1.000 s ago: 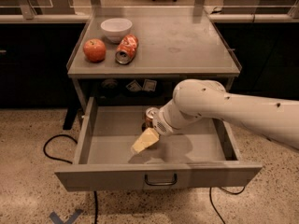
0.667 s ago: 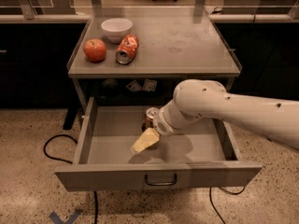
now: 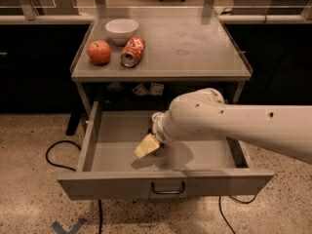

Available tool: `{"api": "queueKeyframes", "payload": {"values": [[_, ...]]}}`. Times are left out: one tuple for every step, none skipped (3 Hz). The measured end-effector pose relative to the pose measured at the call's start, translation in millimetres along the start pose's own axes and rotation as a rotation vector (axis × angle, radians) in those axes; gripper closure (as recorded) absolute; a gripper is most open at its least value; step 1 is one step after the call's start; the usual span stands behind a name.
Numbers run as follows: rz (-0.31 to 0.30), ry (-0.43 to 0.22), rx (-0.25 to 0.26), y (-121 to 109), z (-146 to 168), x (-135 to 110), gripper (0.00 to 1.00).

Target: Pick orange can from top drawer and place on counter

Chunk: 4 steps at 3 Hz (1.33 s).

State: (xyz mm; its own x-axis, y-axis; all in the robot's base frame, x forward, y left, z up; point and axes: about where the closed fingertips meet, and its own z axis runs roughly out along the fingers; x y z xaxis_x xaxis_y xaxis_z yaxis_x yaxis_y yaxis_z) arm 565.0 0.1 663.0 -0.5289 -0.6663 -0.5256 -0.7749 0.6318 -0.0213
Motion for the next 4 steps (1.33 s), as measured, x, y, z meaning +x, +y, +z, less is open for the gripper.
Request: {"api": "queueKeyframes", "payload": {"values": [[-0.011,-0.105,0.132,-25.7,-2.8,-29.3,0.0],[0.011,-0.182,0.162,-34.0,-5.6,-48.7,0.0],[0.011,-0.183,0.161,-33.3,-5.5,-49.2,0.0],[-0.02,-0.111,0.143,-31.9,15.9,-41.4,0.0]]}}
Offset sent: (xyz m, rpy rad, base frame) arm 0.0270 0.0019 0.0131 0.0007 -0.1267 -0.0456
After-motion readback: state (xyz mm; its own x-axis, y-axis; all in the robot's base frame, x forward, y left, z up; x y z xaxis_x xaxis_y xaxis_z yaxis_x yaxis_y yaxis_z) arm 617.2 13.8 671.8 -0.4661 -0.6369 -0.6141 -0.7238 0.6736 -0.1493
